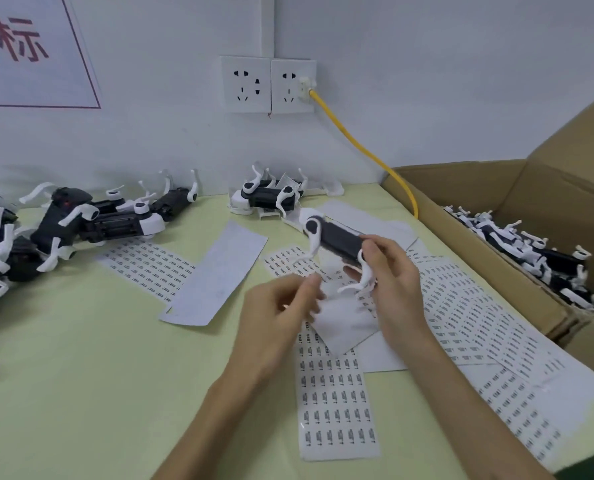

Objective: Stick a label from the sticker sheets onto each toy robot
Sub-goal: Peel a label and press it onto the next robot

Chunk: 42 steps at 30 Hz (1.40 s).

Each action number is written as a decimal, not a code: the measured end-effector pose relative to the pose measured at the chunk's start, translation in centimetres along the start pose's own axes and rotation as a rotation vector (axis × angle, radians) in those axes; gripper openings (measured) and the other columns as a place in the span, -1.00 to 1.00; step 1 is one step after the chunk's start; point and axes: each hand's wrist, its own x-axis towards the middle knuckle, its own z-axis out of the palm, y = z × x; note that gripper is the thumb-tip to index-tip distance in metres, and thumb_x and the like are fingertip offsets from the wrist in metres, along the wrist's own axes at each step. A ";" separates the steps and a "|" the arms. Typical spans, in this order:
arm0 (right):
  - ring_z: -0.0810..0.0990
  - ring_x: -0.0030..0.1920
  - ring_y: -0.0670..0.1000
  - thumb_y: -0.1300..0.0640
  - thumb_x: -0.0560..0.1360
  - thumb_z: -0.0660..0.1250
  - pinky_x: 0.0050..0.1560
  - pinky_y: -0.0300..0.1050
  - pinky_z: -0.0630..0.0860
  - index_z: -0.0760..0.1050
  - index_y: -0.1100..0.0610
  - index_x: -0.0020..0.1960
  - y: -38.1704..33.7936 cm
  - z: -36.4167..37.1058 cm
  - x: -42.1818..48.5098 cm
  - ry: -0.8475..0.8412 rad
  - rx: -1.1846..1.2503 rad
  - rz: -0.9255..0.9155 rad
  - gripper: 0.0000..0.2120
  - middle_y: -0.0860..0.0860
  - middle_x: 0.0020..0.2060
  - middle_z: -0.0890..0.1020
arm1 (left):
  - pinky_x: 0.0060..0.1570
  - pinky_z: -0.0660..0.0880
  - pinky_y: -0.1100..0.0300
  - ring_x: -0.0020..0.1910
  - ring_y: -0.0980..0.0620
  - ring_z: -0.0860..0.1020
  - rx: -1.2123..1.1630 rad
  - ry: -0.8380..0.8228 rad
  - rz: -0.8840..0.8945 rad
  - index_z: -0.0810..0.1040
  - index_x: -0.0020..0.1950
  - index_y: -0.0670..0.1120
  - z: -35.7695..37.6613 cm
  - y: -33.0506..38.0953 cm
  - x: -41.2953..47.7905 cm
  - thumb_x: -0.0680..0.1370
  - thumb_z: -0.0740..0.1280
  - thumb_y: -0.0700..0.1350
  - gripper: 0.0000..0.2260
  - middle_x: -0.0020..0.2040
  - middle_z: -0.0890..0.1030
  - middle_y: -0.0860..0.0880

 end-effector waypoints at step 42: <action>0.53 -0.13 0.01 0.14 0.36 0.41 -0.08 -0.09 0.43 0.52 0.12 -0.09 -1.3 0.5 -1.2 -0.398 0.049 0.207 -0.85 0.05 -0.22 0.54 | -0.17 0.60 0.12 -0.16 -0.06 0.68 -0.553 -0.056 -0.255 0.68 0.06 -0.28 2.1 -2.0 -0.5 0.51 0.45 -0.09 -0.73 -0.10 0.72 -0.20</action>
